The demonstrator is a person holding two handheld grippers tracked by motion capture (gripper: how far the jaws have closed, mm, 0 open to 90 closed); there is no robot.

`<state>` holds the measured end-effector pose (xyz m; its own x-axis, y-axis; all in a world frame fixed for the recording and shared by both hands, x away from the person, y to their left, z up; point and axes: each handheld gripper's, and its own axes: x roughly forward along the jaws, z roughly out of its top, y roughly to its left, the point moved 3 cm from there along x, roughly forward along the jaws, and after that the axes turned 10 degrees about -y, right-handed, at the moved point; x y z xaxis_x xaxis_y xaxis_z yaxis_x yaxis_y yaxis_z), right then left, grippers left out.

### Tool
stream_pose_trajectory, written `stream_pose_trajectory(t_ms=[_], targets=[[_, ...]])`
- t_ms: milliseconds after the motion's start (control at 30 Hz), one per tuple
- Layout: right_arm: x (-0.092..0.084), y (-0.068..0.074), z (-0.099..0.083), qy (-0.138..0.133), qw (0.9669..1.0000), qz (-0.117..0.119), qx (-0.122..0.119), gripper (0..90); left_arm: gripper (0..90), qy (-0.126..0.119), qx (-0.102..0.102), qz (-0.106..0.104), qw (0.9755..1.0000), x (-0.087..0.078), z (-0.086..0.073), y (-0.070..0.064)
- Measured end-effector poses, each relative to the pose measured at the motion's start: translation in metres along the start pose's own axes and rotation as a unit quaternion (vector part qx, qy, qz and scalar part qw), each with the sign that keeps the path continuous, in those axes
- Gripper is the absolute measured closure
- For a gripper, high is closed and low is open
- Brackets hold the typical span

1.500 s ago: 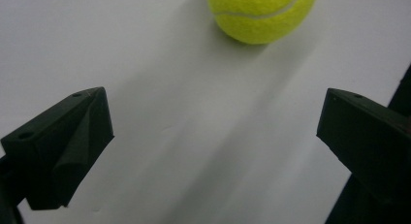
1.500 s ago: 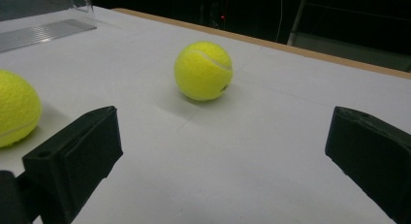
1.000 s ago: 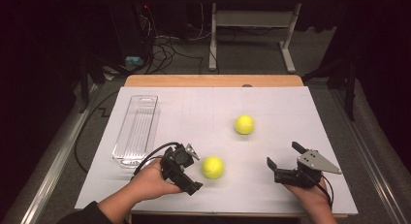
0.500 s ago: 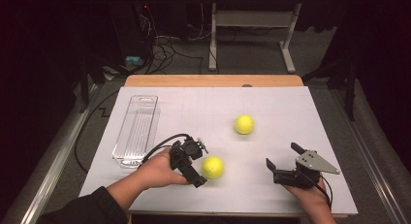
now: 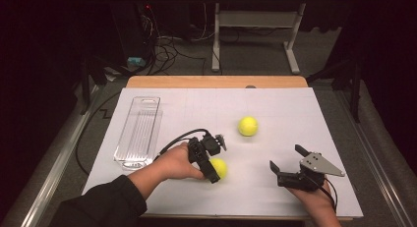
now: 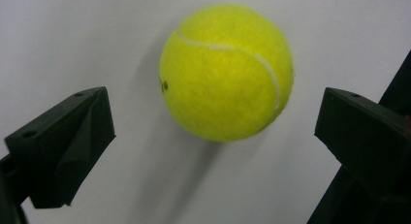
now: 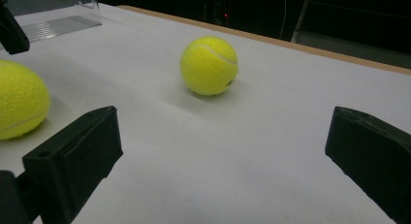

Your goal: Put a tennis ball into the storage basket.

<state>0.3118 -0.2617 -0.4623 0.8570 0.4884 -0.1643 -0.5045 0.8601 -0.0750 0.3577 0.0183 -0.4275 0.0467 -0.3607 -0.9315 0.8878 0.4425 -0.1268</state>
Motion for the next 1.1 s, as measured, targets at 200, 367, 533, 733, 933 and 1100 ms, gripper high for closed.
stream_pose_trajectory(t_ms=[200, 367, 533, 733, 933, 1100], targets=[[0.0, 0.0, 0.0, 0.0, 1.0, 0.001, -0.001, 0.0, 7.9, 0.029, 0.004, -0.008, 0.9995, 0.013, 0.01, 0.002], [0.0, 0.001, 0.0, -0.001, 1.0, 0.002, -0.001, 0.0, 16.7, 0.048, 0.007, -0.018, 0.9987, 0.022, 0.014, 0.002], [-0.001, 0.001, 0.0, -0.001, 1.0, 0.003, -0.001, 0.0, 26.6, 0.048, 0.005, -0.028, 0.9984, 0.021, 0.016, 0.002], [-0.001, 0.001, 0.0, -0.001, 1.0, 0.002, -0.001, 0.0, 26.9, 0.037, 0.001, -0.021, 0.9991, 0.002, 0.019, 0.005], [0.0, 0.002, 0.0, -0.001, 1.0, 0.004, -0.001, 0.0, 26.8, 0.034, -0.015, -0.008, 0.9993, -0.024, 0.017, 0.016], [-0.001, 0.001, 0.0, -0.002, 1.0, 0.004, -0.001, 0.0, 26.9, 0.034, -0.039, 0.004, 0.9986, -0.045, 0.012, 0.031]])
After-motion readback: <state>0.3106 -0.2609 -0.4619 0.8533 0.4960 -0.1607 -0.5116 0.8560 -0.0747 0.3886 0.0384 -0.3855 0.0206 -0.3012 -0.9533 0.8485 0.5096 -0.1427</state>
